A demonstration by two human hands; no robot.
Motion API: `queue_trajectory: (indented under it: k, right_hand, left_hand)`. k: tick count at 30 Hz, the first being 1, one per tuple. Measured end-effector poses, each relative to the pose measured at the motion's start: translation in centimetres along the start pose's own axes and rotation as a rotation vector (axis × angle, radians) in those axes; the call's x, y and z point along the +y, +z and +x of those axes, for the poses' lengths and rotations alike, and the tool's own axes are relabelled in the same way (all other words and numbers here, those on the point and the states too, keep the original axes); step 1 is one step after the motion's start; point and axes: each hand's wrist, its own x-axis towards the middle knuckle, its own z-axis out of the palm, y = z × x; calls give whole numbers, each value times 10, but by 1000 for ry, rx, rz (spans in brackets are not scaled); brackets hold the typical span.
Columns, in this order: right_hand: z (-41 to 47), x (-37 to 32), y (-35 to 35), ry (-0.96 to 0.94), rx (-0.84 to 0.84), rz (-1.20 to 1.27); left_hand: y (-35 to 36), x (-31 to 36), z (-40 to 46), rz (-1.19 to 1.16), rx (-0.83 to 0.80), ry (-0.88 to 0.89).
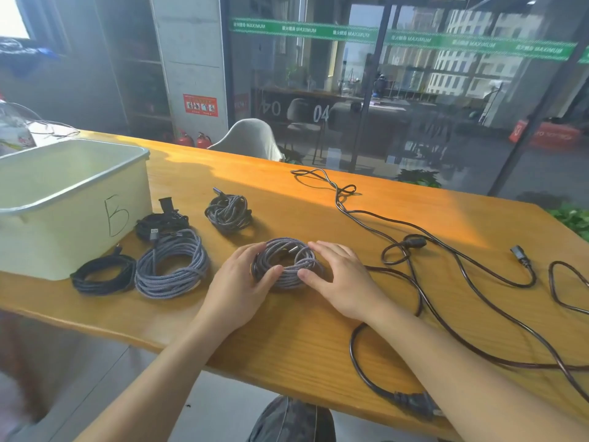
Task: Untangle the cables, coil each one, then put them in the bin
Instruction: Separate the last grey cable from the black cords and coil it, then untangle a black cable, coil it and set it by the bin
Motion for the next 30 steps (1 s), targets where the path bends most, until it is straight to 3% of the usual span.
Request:
queue_trajectory:
  k: [11, 18, 30]
  right_hand:
    - [57, -12, 23, 27, -17, -111]
    - [92, 0, 28, 59, -23, -59]
    - [98, 8, 9, 56, 26, 115]
  left_hand:
    - [4, -24, 38, 142, -64, -60]
    - [14, -27, 74, 245, -105, -134]
    - [24, -25, 95, 332, 12, -163]
